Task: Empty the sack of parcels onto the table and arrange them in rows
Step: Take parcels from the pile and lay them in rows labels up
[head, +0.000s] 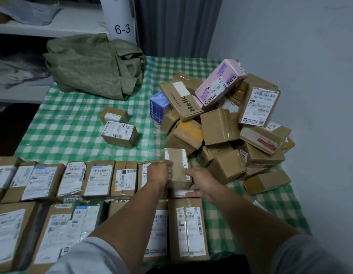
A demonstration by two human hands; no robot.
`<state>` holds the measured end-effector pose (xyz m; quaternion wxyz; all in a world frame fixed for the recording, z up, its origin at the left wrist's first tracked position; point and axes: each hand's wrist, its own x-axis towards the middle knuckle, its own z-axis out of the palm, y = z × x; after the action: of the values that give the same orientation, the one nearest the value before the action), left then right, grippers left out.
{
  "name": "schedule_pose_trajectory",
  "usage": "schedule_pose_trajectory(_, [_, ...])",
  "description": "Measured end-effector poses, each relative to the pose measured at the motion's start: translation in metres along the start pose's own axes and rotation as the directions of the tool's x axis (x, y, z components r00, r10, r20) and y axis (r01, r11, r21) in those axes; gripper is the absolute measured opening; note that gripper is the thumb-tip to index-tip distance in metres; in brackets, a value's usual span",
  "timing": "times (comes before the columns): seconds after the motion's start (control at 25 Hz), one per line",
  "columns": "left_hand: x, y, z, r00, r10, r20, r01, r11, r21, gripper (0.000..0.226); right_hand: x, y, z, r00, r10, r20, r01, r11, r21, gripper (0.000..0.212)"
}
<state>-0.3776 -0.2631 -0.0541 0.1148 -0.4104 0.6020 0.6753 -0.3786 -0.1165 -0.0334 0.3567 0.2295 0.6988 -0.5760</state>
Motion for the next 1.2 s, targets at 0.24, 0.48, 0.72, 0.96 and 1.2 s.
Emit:
schedule_pose_trajectory(0.24, [-0.009, 0.008, -0.017, 0.995, -0.054, 0.090, 0.057, 0.998, -0.028, 0.028, 0.002, -0.010, 0.020, 0.999, -0.030, -0.021, 0.031, 0.999, 0.031, 0.033])
schedule_pose_trajectory(0.48, [-0.013, 0.020, -0.031, 0.994, -0.095, 0.054, 0.099, 0.992, -0.075, 0.022, 0.014, -0.025, 0.040, 0.998, -0.058, 0.006, 0.057, 0.995, 0.081, 0.035])
schedule_pose_trajectory(0.72, [0.030, 0.047, -0.030, 0.984, 0.001, -0.176, -0.018, 0.995, -0.094, 0.036, 0.030, -0.034, 0.016, 0.999, -0.039, -0.018, 0.039, 0.999, 0.037, 0.030])
schedule_pose_trajectory(0.96, [0.052, 0.059, -0.016, 0.970, -0.019, -0.241, 0.036, 0.997, 0.068, 0.041, 0.043, -0.052, -0.009, 0.995, -0.039, -0.097, 0.041, 0.999, 0.027, 0.018])
schedule_pose_trajectory(1.2, [0.044, 0.086, 0.016, 0.987, 0.080, -0.138, -0.079, 0.997, 0.014, 0.029, 0.046, -0.067, -0.023, 0.889, 0.015, -0.458, 0.087, 0.976, 0.200, 0.036])
